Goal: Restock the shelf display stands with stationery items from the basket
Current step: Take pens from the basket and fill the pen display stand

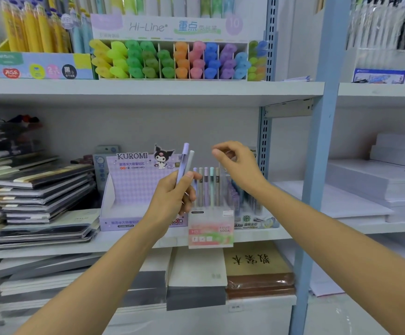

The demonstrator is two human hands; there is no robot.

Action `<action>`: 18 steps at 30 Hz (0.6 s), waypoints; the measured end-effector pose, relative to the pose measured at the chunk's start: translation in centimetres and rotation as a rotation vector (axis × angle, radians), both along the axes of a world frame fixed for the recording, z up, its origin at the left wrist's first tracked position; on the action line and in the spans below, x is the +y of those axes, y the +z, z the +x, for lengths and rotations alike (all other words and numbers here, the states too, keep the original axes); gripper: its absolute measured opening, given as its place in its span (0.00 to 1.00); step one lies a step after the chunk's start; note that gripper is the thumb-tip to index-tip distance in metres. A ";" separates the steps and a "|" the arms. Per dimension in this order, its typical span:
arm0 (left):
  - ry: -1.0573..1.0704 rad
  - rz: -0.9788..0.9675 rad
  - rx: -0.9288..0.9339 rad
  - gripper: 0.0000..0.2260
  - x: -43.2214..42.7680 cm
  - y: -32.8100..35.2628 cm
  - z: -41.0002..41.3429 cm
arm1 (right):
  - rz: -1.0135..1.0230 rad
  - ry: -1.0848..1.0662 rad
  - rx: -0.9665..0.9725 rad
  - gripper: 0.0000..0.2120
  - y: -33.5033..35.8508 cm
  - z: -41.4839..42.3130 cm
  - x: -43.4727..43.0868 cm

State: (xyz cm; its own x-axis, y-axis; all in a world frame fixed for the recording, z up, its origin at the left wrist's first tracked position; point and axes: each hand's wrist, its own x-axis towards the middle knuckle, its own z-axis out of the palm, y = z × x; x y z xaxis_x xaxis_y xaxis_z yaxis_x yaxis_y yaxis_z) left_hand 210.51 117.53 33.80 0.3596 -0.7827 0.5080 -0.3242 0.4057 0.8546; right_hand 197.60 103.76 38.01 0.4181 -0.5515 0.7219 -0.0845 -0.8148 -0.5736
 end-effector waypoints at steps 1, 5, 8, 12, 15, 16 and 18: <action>-0.002 -0.003 0.000 0.12 0.0 0.1 -0.1 | 0.073 0.118 -0.027 0.10 0.5 -0.1 0.9; -0.025 -0.008 -0.031 0.11 0.1 0.3 -0.8 | 0.159 0.392 0.022 0.09 1.6 -0.2 3.2; -0.038 -0.004 -0.028 0.13 0.6 0.6 -1.0 | 0.191 0.418 -0.054 0.06 2.0 -0.3 3.8; 0.019 0.013 0.126 0.14 1.3 1.2 -0.4 | 0.284 0.388 -0.251 0.03 2.6 -1.5 3.4; 0.038 -0.031 0.302 0.08 1.8 1.8 0.0 | 0.341 0.386 -0.284 0.03 2.5 -2.3 2.8; 0.049 -0.053 0.363 0.06 2.0 2.0 0.1 | 0.352 0.393 -0.252 0.02 2.3 -2.6 2.7; 0.054 -0.112 0.479 0.04 2.3 2.3 0.0 | 0.362 0.415 -0.161 0.02 1.8 -3.1 2.6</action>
